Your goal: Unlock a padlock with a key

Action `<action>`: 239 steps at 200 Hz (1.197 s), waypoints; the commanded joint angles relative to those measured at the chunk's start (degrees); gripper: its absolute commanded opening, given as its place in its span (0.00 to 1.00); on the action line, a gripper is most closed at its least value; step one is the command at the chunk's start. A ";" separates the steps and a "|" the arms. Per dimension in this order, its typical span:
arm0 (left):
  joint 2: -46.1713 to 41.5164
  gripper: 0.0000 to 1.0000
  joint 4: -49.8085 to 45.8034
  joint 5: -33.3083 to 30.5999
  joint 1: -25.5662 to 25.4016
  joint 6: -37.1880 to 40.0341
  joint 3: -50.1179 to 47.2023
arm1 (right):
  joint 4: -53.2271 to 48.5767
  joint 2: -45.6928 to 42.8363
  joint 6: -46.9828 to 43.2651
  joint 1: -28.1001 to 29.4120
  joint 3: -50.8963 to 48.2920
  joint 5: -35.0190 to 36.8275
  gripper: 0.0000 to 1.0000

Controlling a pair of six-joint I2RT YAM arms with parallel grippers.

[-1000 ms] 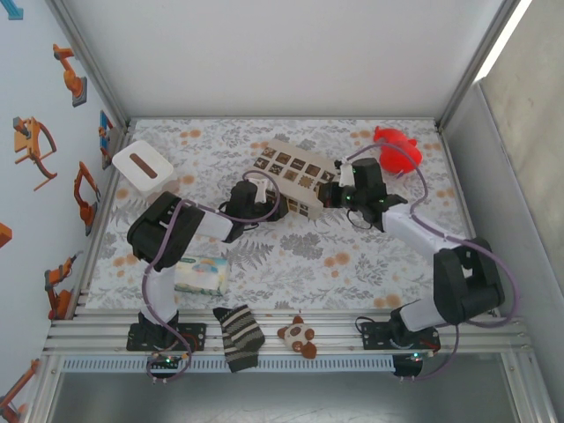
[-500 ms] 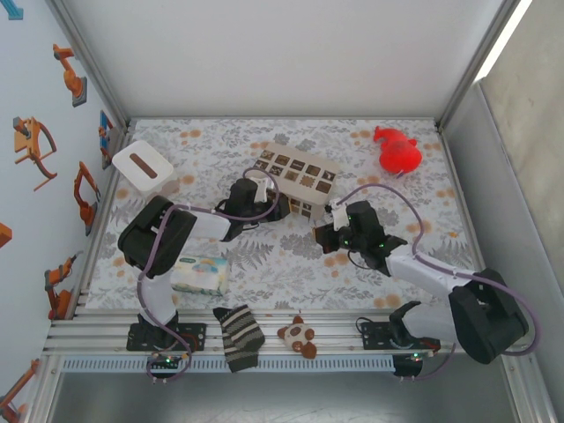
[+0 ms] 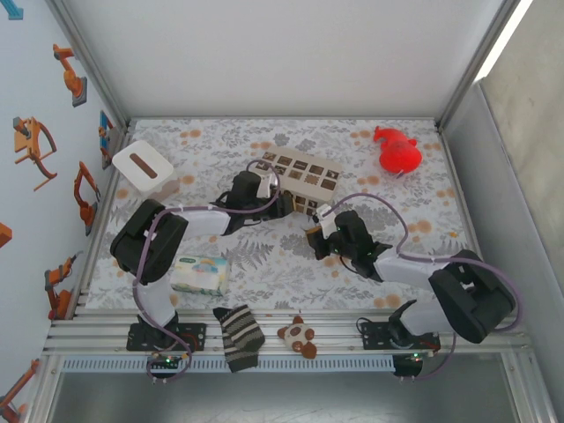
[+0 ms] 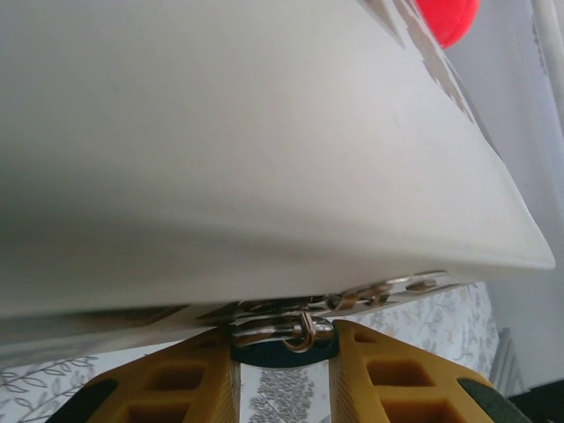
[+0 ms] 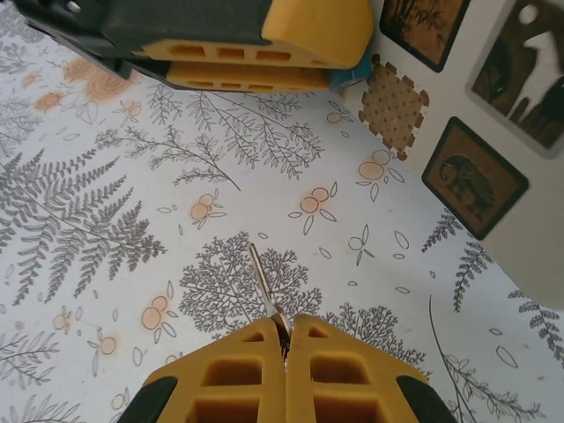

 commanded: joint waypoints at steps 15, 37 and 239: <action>-2.50 0.27 -0.19 4.51 -0.35 -3.46 2.78 | 8.02 2.44 -2.33 0.52 -0.27 3.71 0.00; -2.59 0.27 -1.35 5.23 -0.43 -4.01 3.80 | 9.73 3.23 -2.86 0.68 -0.35 5.54 0.00; -3.13 0.26 -6.22 6.13 -0.76 -4.90 6.75 | 20.65 11.53 -3.77 1.03 2.09 12.89 0.00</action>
